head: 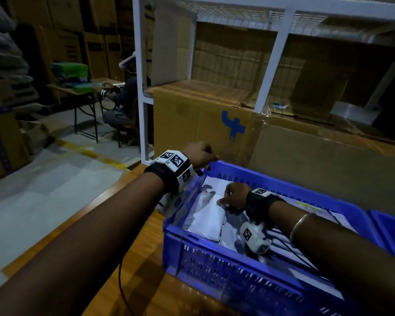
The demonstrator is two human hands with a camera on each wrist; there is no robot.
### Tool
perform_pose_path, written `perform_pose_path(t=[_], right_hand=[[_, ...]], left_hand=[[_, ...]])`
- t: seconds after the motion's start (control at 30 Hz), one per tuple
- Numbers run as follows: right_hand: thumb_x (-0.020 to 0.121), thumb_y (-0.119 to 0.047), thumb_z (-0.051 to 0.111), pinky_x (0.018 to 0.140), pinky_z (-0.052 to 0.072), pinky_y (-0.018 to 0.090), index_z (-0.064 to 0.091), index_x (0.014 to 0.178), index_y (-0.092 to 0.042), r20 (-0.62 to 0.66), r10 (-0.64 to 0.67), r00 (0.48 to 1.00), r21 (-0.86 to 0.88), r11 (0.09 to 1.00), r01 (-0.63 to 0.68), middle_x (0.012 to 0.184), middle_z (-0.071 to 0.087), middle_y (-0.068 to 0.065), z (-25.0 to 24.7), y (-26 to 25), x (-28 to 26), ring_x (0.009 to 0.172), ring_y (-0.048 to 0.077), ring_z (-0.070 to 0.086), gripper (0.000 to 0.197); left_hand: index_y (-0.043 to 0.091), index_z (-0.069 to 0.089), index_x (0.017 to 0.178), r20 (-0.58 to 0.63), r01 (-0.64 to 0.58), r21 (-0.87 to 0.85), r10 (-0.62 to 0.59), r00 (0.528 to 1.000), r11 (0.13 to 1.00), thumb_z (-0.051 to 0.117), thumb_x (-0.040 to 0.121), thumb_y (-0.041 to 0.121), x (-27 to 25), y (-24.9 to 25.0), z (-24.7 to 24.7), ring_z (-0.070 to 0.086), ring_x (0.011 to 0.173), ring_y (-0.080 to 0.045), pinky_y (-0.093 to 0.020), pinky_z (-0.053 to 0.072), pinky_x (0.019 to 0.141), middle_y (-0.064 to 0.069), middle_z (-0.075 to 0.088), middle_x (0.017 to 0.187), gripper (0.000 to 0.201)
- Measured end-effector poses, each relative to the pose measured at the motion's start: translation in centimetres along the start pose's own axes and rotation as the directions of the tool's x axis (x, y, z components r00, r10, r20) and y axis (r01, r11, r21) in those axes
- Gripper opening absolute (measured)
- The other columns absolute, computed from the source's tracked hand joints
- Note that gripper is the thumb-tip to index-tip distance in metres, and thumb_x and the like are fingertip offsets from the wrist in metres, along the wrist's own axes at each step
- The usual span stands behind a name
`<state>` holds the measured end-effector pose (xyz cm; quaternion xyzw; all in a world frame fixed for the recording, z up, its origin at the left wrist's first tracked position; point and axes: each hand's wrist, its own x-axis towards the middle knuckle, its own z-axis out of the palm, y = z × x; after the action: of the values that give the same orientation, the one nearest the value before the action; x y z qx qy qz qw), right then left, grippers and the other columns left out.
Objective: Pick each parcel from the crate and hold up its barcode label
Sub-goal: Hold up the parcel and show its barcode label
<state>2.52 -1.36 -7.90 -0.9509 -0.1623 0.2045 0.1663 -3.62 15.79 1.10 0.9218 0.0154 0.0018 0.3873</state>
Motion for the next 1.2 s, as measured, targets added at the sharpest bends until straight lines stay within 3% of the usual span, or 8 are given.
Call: perform_pose_path(t=[0.2,0.33,0.43,0.57,0.73,0.87,1.03,1.2], right_hand=[[0.073,-0.046,0.083,0.077,0.053,0.037,0.054,0.083,-0.015,-0.079,0.085,0.993,-0.015,0.996,-0.087,0.089,0.062,0.004,0.9,-0.4,1.0,0.092,0.028,0.064,0.043],[0.062,-0.036,0.091,0.083,0.057,0.046,0.056,0.118,-0.001,-0.06,0.158,0.986,0.179,0.973,-0.146,0.106,0.069,0.009,0.8,-0.1,1.3,0.097,0.032,0.067,0.075],[0.063,-0.02,0.091,0.065,0.061,0.048,0.068,0.09,0.001,-0.094,0.175,0.98,0.286,0.948,-0.141,0.075,0.073,0.013,0.3,-0.5,0.8,0.071,0.029,0.072,0.041],[0.073,-0.012,0.085,0.038,0.042,0.016,0.059,0.052,-0.008,-0.166,0.158,0.973,0.343,0.935,-0.093,0.037,0.056,-0.004,-1.1,-0.9,-0.4,0.04,0.01,0.057,0.033],[0.07,-0.014,0.085,0.053,0.044,0.028,0.061,0.049,-0.01,-0.296,0.114,0.948,0.384,0.923,0.009,0.048,0.059,0.003,-3.3,-0.2,-2.3,0.051,0.019,0.055,0.032],[0.071,-0.011,0.083,0.049,0.036,0.023,0.066,0.061,-0.001,-0.403,0.065,0.913,0.413,0.903,0.118,0.052,0.053,0.002,-5.3,-0.1,-5.2,0.047,0.011,0.047,0.022],[0.07,-0.018,0.081,0.052,0.037,0.025,0.068,0.061,-0.012,-0.551,-0.118,0.826,0.134,0.965,0.226,0.055,0.058,-0.003,-7.0,0.0,-8.3,0.052,0.008,0.048,0.017],[0.077,-0.019,0.076,0.056,0.036,0.031,0.064,0.065,-0.003,-0.544,-0.359,0.758,-0.156,0.931,0.329,0.06,0.062,0.01,-6.8,0.9,-9.9,0.057,0.018,0.051,0.023]], left_hand=[[0.005,0.065,0.1,0.024,0.012,0.003,-0.012,1.0,1.0,0.055,0.097,0.031,0.5,-1.4,-0.4,0.063,0.058,-0.025,-0.014,0.035,0.034,-0.011,0.07,0.085,0.028],[0.005,0.066,0.097,0.048,0.0,0.015,-0.001,0.999,1.0,0.055,0.097,0.031,1.0,-2.0,-0.5,0.065,0.061,-0.027,-0.017,0.041,0.041,-0.008,0.069,0.079,0.028],[0.005,0.067,0.097,0.054,-0.013,0.024,0.012,0.998,1.0,0.054,0.097,0.029,1.2,-2.0,-0.4,0.069,0.07,-0.031,-0.021,0.045,0.047,-0.008,0.069,0.081,0.028],[0.003,0.066,0.098,0.068,-0.03,0.016,0.028,0.997,0.999,0.054,0.097,0.027,1.5,-1.7,0.1,0.071,0.074,-0.033,-0.016,0.04,0.04,-0.01,0.071,0.083,0.027],[0.001,0.07,0.095,0.036,-0.106,0.042,0.104,0.994,0.994,0.056,0.096,0.032,2.1,-0.8,1.5,0.06,0.055,-0.01,-0.014,0.04,0.039,-0.012,0.075,0.088,0.034],[0.002,0.071,0.084,0.024,-0.12,0.032,0.119,0.993,0.992,0.049,0.096,0.045,2.5,1.0,2.7,0.064,0.071,-0.019,-0.02,0.043,0.06,-0.011,0.074,0.08,0.05],[0.008,0.044,0.056,-0.045,-0.089,-0.289,0.079,0.996,0.953,0.052,0.092,0.056,2.4,3.6,3.9,0.056,0.056,-0.031,-0.03,0.039,0.051,-0.005,0.043,0.047,0.061],[0.0,0.054,0.066,-0.025,0.001,-0.397,-0.012,1.0,0.918,0.06,0.089,0.051,1.5,6.4,3.4,0.056,0.049,-0.027,-0.026,0.046,0.047,-0.015,0.056,0.056,0.056]])
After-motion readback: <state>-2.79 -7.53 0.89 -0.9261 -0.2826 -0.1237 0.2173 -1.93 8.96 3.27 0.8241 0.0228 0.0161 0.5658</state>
